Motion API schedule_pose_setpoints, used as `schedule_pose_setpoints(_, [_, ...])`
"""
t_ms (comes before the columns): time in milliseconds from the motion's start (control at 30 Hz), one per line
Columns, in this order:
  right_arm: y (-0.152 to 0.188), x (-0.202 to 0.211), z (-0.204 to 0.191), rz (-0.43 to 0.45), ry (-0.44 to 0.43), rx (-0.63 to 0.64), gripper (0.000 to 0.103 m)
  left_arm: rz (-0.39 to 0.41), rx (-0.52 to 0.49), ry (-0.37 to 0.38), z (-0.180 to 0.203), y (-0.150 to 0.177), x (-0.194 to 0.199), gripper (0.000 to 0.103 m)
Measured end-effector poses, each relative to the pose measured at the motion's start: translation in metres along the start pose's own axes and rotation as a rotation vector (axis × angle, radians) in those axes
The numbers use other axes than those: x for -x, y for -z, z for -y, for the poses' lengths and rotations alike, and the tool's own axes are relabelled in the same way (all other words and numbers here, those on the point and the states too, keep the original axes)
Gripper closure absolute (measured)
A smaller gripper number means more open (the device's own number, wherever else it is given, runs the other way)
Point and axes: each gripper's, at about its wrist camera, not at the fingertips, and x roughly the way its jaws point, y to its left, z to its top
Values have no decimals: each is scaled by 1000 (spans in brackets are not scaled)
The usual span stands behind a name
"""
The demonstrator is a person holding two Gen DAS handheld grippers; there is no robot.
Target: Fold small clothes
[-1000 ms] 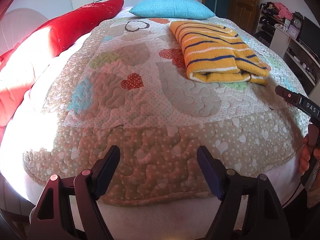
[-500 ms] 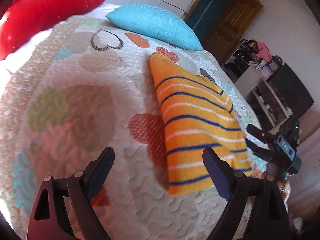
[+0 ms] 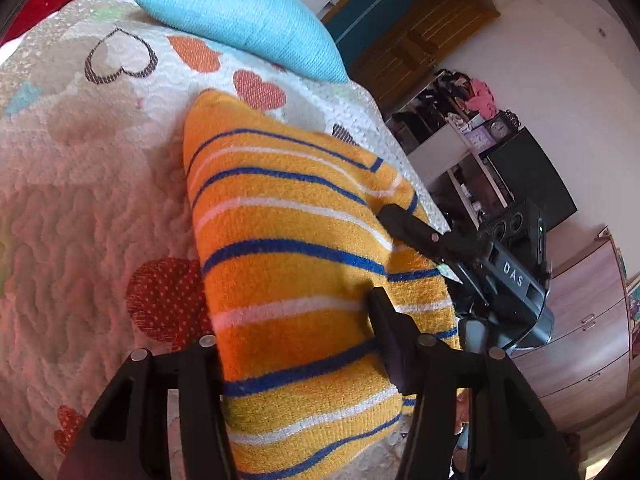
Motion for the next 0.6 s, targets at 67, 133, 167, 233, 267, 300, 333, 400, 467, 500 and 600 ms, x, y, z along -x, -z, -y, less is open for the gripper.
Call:
schedule_pose_setpoints(67, [6, 3, -2, 5, 22, 24, 32, -3, -11, -60, 3, 1, 8, 49])
schedule_pose_setpoints(133, [15, 1, 9, -8, 163, 43, 30, -35, -13, -159, 2, 10, 4, 40])
schedule_pose_setpoints(167, [20, 0, 17, -21, 263, 53, 30, -56, -28, -220, 0, 16, 0, 39])
schedule_pose_setpoints(233, [30, 12, 32, -16, 282, 43, 28, -93, -72, -310, -4, 33, -4, 39])
schedule_pose_setpoints(267, [34, 23, 35, 1, 277, 26, 28, -94, -83, -313, -6, 45, 1, 38])
schedule_pose_setpoints(300, [36, 33, 35, 16, 301, 22, 28, -84, -83, -304, -8, 56, 9, 35])
schedule_pose_setpoints(333, [38, 46, 34, 37, 355, 35, 27, -67, -77, -298, -9, 65, 17, 34])
schedule_pose_setpoints(400, [42, 66, 18, 89, 431, 96, 25, -22, -60, -310, -12, 84, 36, 27])
schedule_pose_setpoints(467, [43, 76, -4, 118, 404, 147, 25, 15, -60, -342, -9, 101, 53, 24])
schedule_pose_setpoints(500, [43, 77, -17, 126, 392, 176, 25, 35, -68, -361, -6, 109, 61, 24])
schedule_pose_setpoints(600, [44, 62, -60, 115, 346, 288, 25, 104, -102, -427, 5, 129, 83, 24])
